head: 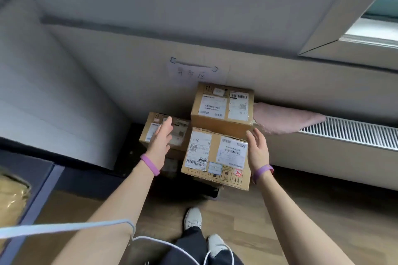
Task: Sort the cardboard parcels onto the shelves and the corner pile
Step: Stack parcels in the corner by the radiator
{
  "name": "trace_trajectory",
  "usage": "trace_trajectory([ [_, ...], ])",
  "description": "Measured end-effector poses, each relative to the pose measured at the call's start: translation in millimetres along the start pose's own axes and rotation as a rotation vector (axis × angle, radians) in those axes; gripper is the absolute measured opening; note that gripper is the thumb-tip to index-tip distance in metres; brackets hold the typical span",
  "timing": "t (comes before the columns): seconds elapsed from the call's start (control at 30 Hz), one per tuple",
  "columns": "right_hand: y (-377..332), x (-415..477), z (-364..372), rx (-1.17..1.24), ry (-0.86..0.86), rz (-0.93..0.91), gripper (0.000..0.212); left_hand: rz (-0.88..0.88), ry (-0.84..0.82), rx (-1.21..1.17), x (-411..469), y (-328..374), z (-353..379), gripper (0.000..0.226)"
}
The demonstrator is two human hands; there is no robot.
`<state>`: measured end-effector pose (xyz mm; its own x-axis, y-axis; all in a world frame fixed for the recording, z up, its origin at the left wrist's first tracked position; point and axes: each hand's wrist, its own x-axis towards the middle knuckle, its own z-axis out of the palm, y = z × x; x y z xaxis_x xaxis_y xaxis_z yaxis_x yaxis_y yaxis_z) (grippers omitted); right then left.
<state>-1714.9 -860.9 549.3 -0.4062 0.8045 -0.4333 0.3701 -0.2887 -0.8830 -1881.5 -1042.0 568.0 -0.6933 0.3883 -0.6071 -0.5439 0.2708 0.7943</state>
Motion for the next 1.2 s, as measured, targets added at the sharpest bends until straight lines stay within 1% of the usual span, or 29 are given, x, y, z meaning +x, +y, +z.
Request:
trace_trajectory([
  [0.23, -53, -49, 32, -0.039, -0.284, -0.176, 0.051, 0.128, 0.165, -0.110, -91, 16, -33, 0.060],
  [0.4, -74, -103, 53, -0.075, -0.513, -0.274, 0.048, 0.196, 0.301, -0.215, -164, 3, -59, 0.056],
  [0.53, -75, -159, 83, -0.122, -0.703, -0.328, 0.045, 0.220, 0.466, -0.313, -229, -18, -88, 0.056],
  [0.67, -66, -229, 119, -0.180, -0.901, -0.390, 0.044, 0.248, 0.657, -0.387, -302, -44, -126, 0.057],
  [0.8, -51, -310, 145, -0.212, -1.107, -0.401, 0.046, 0.275, 0.828, -0.459, -375, -78, -164, 0.056],
  [0.97, -24, -418, 166, -0.258, -1.348, -0.440, 0.045, 0.316, 1.026, -0.536, -468, -126, -201, 0.060],
  [1.2, 36, -579, 172, -0.297, -1.567, -0.441, 0.044, 0.345, 1.241, -0.642, -601, -212, -246, 0.055],
])
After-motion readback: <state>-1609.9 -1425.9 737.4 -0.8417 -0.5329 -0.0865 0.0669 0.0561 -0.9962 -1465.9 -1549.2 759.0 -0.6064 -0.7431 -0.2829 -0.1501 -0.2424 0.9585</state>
